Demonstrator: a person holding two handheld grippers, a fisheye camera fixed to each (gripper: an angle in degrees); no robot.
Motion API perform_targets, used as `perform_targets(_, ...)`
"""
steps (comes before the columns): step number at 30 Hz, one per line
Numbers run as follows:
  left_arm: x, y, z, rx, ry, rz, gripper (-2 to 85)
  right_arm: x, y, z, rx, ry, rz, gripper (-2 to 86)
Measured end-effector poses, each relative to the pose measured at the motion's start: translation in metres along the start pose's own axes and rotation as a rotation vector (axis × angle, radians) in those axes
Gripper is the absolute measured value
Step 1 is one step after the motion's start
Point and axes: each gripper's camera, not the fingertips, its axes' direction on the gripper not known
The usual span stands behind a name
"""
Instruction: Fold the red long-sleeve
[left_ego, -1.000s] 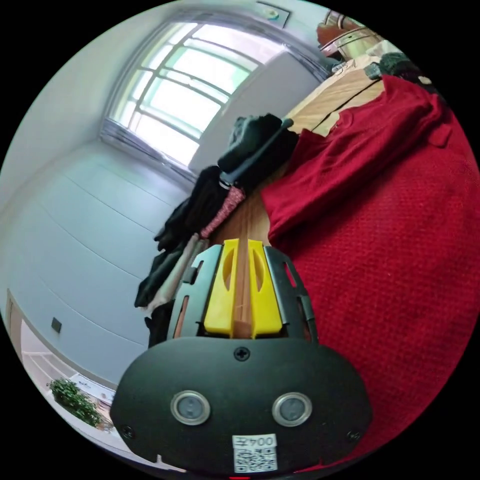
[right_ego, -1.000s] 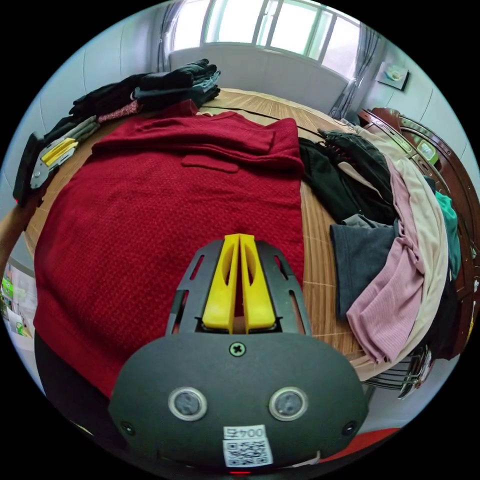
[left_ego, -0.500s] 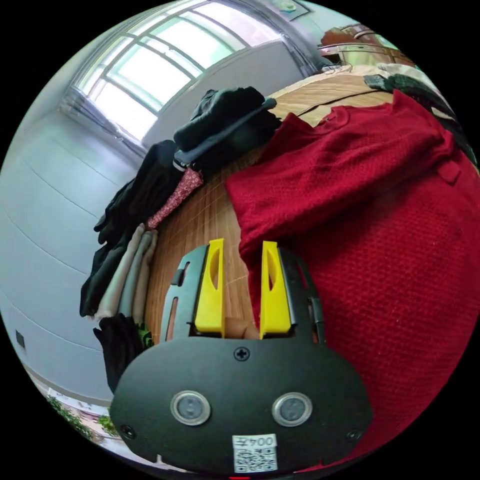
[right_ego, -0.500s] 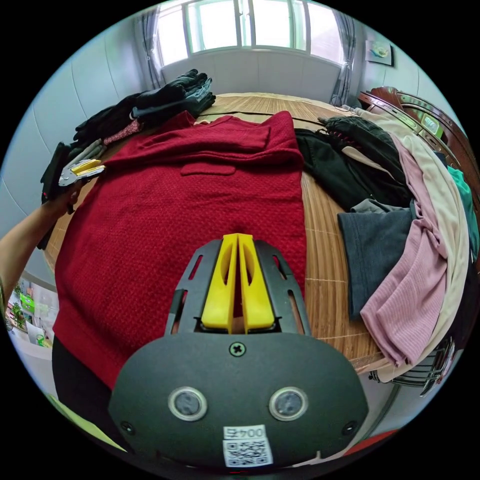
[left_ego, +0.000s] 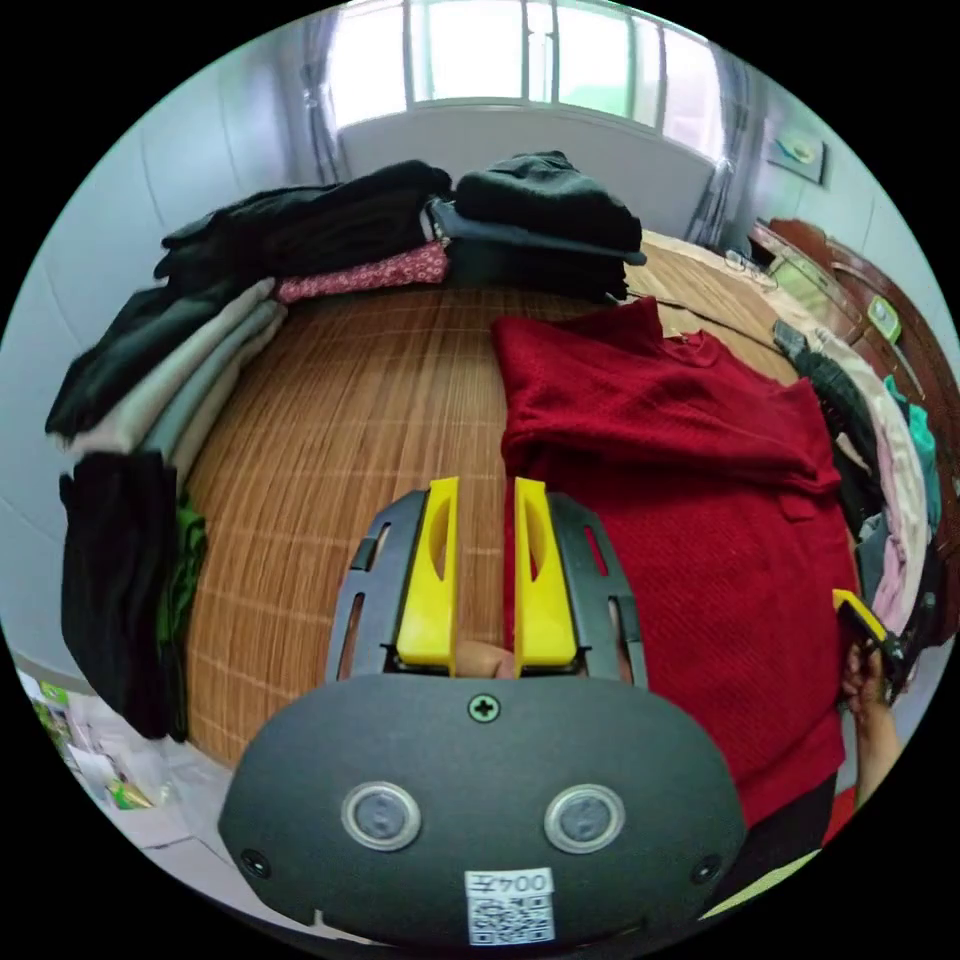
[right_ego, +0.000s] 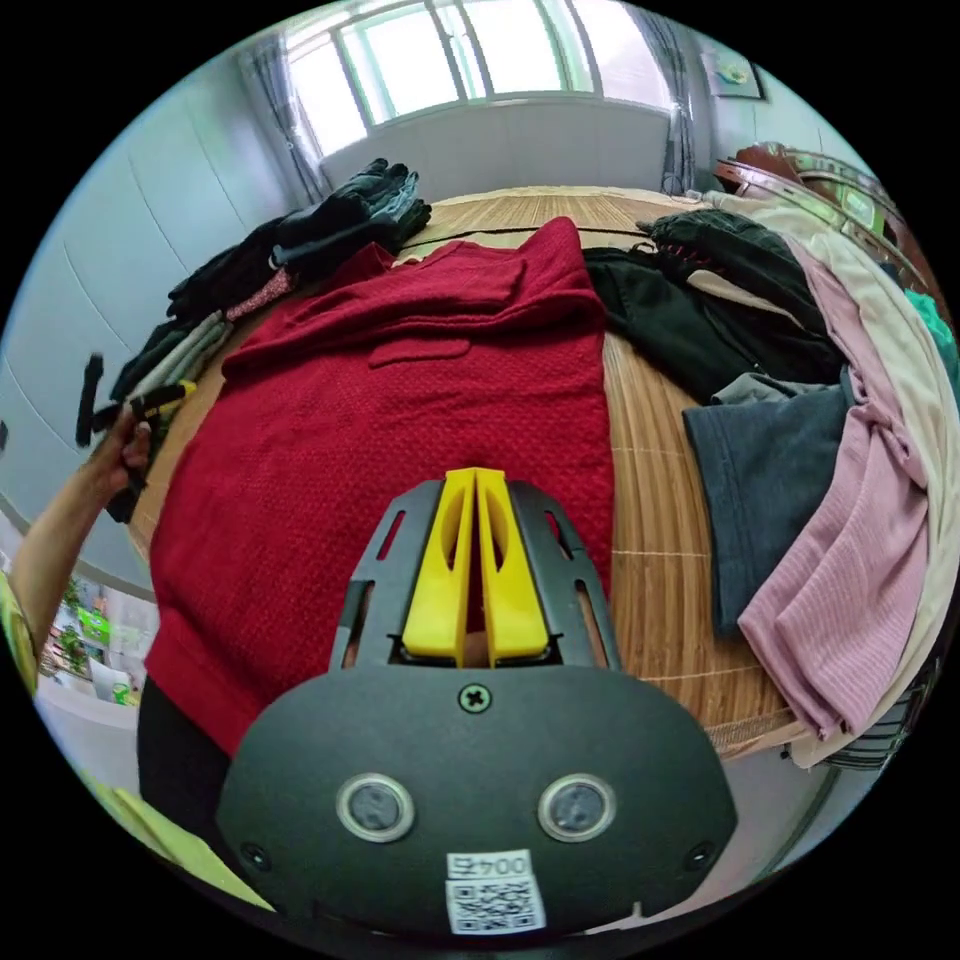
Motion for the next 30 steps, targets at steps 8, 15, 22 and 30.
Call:
perform_targets(8,-0.151,0.210,-0.147,-0.043,0.498,-0.197,12.5,0.109,0.080,-0.139,-0.001,-0.391,0.170,9.8)
perform_targets(15,-0.208,0.355,-0.176,-0.084,0.773,-0.386,14.8,0.196,0.189,-0.163,-0.106,-0.602,0.411,12.8)
perform_targets(22,-0.222,0.370,-0.184,-0.067,0.966,-0.465,15.6,0.212,0.203,-0.149,-0.142,-0.723,0.480,14.5)
perform_targets(30,-0.221,0.363,-0.202,-0.113,1.073,-0.442,10.7,0.220,0.196,-0.166,-0.172,-0.754,0.472,13.9)
